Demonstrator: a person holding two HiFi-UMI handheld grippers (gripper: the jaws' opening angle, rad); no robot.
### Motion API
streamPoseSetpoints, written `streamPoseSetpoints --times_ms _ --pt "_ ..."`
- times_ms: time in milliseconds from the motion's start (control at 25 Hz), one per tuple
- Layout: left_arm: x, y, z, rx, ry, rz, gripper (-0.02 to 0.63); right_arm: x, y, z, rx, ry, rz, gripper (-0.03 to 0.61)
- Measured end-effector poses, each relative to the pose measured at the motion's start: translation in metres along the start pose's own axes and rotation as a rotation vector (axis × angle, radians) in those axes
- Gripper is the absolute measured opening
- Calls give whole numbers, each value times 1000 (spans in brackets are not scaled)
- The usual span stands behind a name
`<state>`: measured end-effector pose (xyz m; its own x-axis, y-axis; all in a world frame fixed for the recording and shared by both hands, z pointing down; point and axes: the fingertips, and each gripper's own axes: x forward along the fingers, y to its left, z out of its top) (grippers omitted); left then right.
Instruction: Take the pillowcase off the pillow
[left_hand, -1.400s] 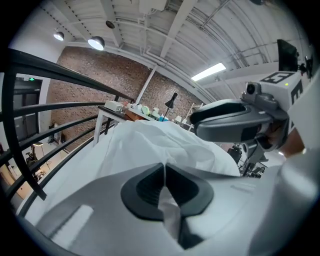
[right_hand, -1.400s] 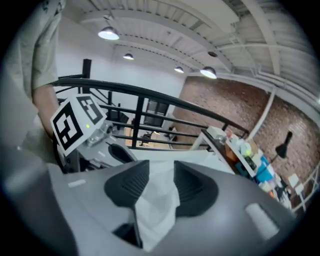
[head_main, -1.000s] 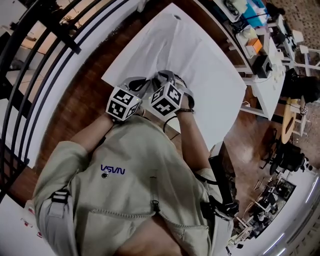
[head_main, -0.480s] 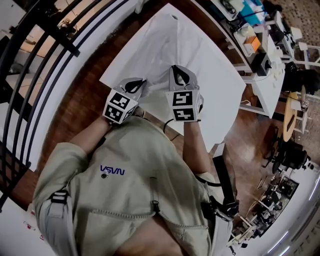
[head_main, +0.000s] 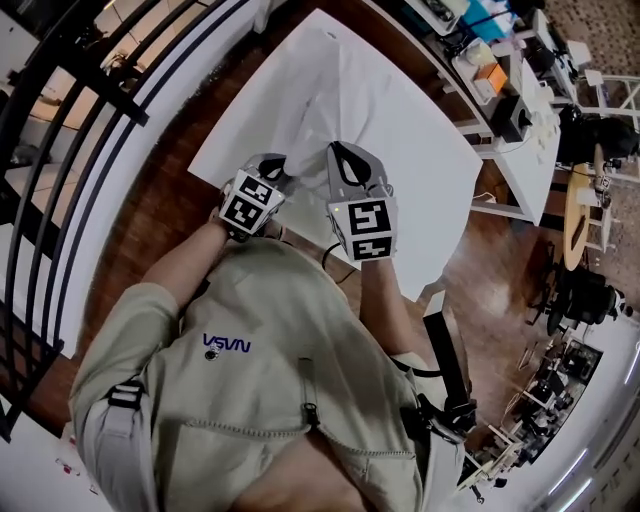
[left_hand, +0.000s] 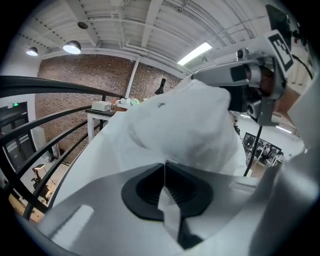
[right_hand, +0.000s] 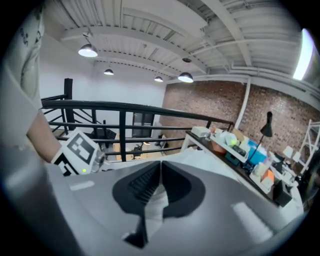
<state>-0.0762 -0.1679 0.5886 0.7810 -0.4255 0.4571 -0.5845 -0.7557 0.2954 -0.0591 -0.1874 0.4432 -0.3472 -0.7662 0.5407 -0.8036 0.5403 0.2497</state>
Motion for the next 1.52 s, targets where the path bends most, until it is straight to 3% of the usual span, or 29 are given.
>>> streamPoseSetpoints --times_ms 160,360,520,560,680,760,840,880,960,1080,1200,1240,1320,1520 --pt "2 16 -12 -31 43 40 10 19 22 -26 -17 77 89 19" --pt "-25 32 -35 -147 80 111 27 31 34 -32 -14 103 144 103" --pt "-52 41 -39 -171 63 166 39 17 17 -20 58 34 92 109" --pt "-59 47 -39 -178 57 194 6 12 10 -20 77 28 64 109" --pt "-82 64 -25 -200 6 245 8 2 1 -32 126 58 12 110" --pt "-89 58 -6 -205 -47 182 31 -5 9 -49 152 102 18 135" --pt "-84 40 10 -208 -65 61 150 -9 25 -67 184 144 49 140" --pt "-79 31 14 -207 -51 5 214 -10 35 -75 203 161 71 143" --pt "-67 17 10 -184 7 -68 268 -7 58 -86 231 186 120 147" --pt "-51 10 -2 -137 84 -79 243 7 82 -90 184 215 152 153" --pt "-48 11 -6 -107 100 -40 116 19 83 -96 106 247 106 134" --pt "-50 11 -4 -96 93 -31 86 19 80 -97 101 246 86 58" --pt "-54 9 5 -81 62 -24 58 13 70 -97 122 227 54 13" --pt "-61 12 32 -53 -26 -22 40 -15 33 -94 163 193 -74 9"
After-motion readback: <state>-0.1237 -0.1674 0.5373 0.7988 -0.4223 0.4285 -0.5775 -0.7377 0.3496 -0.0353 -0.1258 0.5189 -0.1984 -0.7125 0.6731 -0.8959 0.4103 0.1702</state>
